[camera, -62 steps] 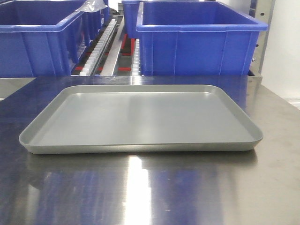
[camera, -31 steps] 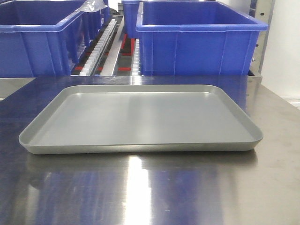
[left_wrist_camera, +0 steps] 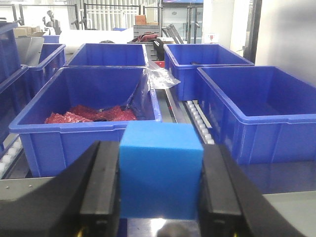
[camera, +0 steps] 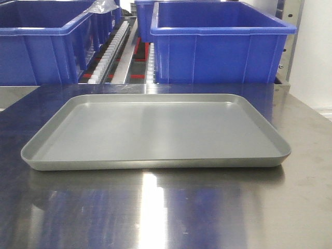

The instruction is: Sort and place red and blue blocks on shelf

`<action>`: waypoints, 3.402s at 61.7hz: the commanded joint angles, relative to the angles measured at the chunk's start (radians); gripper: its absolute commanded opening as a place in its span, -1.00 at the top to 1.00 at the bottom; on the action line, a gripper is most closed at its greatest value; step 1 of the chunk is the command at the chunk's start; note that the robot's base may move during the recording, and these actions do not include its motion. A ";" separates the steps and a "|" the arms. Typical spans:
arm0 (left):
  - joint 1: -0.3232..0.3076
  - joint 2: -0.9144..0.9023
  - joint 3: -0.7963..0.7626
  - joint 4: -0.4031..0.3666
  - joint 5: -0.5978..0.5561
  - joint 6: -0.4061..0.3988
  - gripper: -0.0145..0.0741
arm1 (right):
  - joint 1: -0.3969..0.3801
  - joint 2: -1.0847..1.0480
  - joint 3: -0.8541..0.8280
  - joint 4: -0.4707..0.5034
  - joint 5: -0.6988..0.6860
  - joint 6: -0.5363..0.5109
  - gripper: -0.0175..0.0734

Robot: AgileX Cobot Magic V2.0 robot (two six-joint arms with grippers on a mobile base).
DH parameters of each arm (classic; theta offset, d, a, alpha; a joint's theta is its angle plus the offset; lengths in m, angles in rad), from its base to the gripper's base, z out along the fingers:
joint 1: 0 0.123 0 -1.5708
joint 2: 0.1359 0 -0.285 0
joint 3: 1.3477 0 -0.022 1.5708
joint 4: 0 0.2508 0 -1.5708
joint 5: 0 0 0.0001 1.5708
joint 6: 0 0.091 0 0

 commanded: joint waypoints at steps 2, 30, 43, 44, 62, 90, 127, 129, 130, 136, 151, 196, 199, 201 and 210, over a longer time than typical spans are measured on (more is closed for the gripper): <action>0.000 0.007 -0.028 0.000 -0.087 0.000 0.39 | -0.006 0.003 -0.028 -0.011 -0.087 -0.007 -0.21; 0.000 0.007 -0.028 0.000 -0.087 0.000 0.39 | -0.006 0.003 -0.028 -0.011 -0.087 -0.007 -0.21; 0.000 0.007 -0.028 0.000 -0.087 0.000 0.39 | -0.006 0.003 -0.028 -0.011 -0.087 -0.007 -0.21; 0.000 0.007 -0.028 0.000 -0.087 0.000 0.39 | -0.006 0.003 -0.028 -0.011 -0.087 -0.007 -0.21; 0.000 0.007 -0.028 0.000 -0.087 0.000 0.39 | -0.006 0.003 -0.028 -0.011 -0.087 -0.007 -0.21; 0.000 0.007 -0.028 0.000 -0.087 0.000 0.39 | -0.006 0.003 -0.028 -0.011 -0.087 -0.007 -0.21; 0.000 0.007 -0.028 0.000 -0.087 0.000 0.39 | -0.006 0.003 -0.028 -0.011 -0.087 -0.007 -0.21; 0.000 0.007 -0.028 0.000 -0.087 0.000 0.39 | -0.006 0.003 -0.028 -0.011 -0.087 -0.007 -0.21; 0.000 0.007 -0.028 0.000 -0.087 0.000 0.39 | -0.006 0.003 -0.028 -0.011 -0.087 -0.007 -0.21; 0.000 0.007 -0.028 0.000 -0.087 0.000 0.39 | -0.006 0.003 -0.028 -0.011 -0.087 -0.007 -0.21; 0.000 0.007 -0.028 0.000 -0.087 0.000 0.39 | -0.006 0.003 -0.028 -0.011 -0.087 -0.007 -0.21; 0.000 0.007 -0.028 0.000 -0.087 0.000 0.39 | -0.006 0.003 -0.028 -0.011 -0.087 -0.007 -0.21; 0.000 0.007 -0.028 0.000 -0.087 0.000 0.39 | -0.006 0.003 -0.028 -0.011 -0.087 -0.007 -0.21; 0.000 0.007 -0.028 0.000 -0.087 0.000 0.39 | -0.006 0.003 -0.028 -0.011 -0.087 -0.007 -0.21; 0.000 0.007 -0.028 0.000 -0.087 0.000 0.39 | -0.006 0.003 -0.028 -0.011 -0.087 -0.007 -0.21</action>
